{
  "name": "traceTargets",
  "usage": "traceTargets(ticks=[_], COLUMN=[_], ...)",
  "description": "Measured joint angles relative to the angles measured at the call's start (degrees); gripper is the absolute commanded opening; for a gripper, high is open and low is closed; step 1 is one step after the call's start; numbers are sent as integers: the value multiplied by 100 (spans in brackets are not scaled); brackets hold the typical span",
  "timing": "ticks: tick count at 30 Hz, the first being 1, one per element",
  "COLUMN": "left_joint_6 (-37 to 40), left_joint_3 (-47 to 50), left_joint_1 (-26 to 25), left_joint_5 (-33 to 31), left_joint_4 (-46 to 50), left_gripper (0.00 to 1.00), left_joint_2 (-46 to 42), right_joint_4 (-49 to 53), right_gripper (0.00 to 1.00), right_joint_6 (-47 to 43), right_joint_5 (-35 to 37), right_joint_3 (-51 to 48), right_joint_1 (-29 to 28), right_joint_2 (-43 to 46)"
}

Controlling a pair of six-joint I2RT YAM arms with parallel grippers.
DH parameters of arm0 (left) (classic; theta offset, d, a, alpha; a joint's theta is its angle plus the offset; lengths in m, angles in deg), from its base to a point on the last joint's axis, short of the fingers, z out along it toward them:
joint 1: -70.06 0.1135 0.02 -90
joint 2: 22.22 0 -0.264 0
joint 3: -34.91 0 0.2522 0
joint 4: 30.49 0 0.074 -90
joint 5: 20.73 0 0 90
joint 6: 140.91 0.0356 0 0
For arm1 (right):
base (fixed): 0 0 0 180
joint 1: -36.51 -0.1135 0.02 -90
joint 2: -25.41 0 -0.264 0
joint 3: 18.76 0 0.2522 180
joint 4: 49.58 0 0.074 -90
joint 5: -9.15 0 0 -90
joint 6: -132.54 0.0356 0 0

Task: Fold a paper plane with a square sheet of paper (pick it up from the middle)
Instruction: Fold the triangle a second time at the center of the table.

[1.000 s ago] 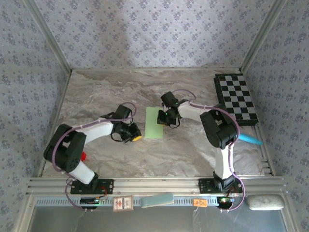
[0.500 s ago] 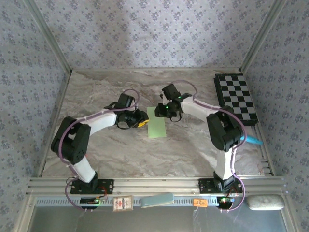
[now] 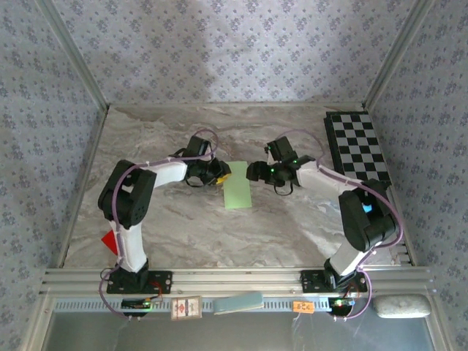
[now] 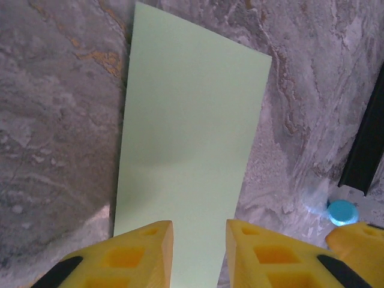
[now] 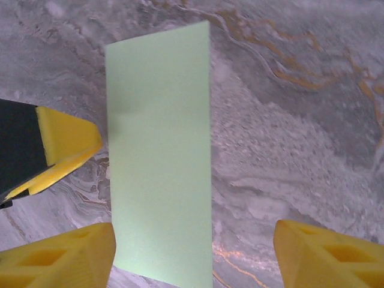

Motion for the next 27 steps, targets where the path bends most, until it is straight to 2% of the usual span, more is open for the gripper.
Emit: traceTargets(ticks=[4, 10, 14, 27], left_joint_6=[-24, -24, -63, -337], left_joint_3=[-42, -291, -407, -437], left_joint_1=[0, -2, 2, 35], left_joint_5=[-4, -138, -260, -254], left_joint_4=[0, 87, 203, 151], left_gripper=[25, 23, 22, 21], left_joint_2=[125, 339, 520, 588], right_joint_4=[-361, -605, -605, -334], right_gripper=[79, 74, 69, 61], right_joint_6=[173, 304, 326, 699], right_joint_5=[-129, -422, -634, -1178], right_joint_3=[-295, -400, -459, -824], right_joint_1=[111, 153, 175, 79], right_joint_2=[50, 50, 48, 42])
